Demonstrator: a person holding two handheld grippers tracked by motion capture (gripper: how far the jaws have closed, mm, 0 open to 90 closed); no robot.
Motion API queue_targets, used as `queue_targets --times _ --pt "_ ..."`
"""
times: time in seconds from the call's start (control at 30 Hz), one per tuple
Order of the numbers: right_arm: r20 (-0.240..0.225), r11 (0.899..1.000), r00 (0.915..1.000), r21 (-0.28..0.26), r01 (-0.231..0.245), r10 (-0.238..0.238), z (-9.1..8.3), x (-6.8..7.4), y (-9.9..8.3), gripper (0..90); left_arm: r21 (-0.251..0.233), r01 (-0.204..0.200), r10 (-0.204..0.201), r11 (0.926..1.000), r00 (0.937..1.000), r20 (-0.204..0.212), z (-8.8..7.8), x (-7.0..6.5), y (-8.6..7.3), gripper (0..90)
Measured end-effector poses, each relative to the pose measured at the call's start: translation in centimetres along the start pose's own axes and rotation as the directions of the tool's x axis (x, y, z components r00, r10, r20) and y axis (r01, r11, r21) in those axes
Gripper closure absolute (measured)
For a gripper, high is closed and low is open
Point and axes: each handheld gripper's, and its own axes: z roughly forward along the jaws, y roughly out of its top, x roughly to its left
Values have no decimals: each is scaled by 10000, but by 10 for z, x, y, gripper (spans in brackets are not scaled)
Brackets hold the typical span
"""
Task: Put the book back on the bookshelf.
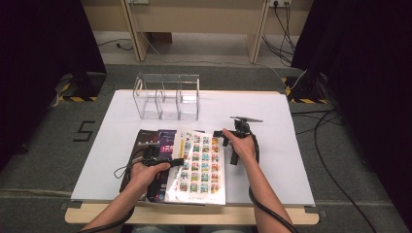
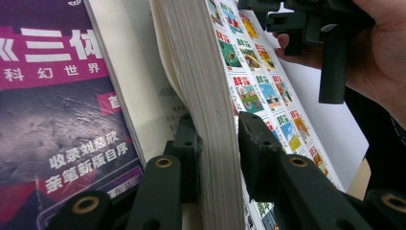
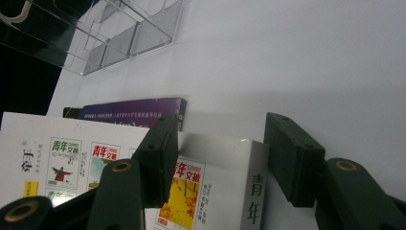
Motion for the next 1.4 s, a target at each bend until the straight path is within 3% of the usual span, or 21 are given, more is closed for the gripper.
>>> queue_targets --times 0.27,0.47,0.63,0.8,0.93,1.2,1.27,1.37,1.4 --pt "-321 9997 9994 222 -115 122 -4 -3 -3 485 -95 42 -41 9999 10000 52 0 1 -1 703" --pt "-722 9975 9961 534 -472 510 -8 -8 -6 512 -55 148 -147 9999 9999 82 0 2 -1 702" --pt "-810 9964 9957 759 -383 444 -9 -8 -8 522 2 120 -120 9999 9999 4 0 1 0 699" --pt "-858 9959 9951 798 -428 496 -12 -7 -7 581 22 130 -130 9999 9999 -91 0 0 1 694" --pt "-1234 9957 9906 783 -489 584 -23 -2 -2 660 86 194 -192 9998 9997 -157 0 0 2 692" --pt "-1342 9962 9886 633 -600 680 -25 0 -4 659 98 193 -191 9998 9996 -187 0 -1 3 692" --pt "-1434 9951 9868 750 -644 747 -26 0 -4 667 107 209 -207 9997 9996 -184 0 -1 3 692" --pt "-1904 9906 9743 870 -1052 1202 -29 -1 -2 716 97 234 -232 9997 9996 -176 0 0 3 693" --pt "-1904 9906 9743 870 -1052 1202 -29 -1 -2 716 88 241 -240 9997 9996 -179 0 0 3 693"
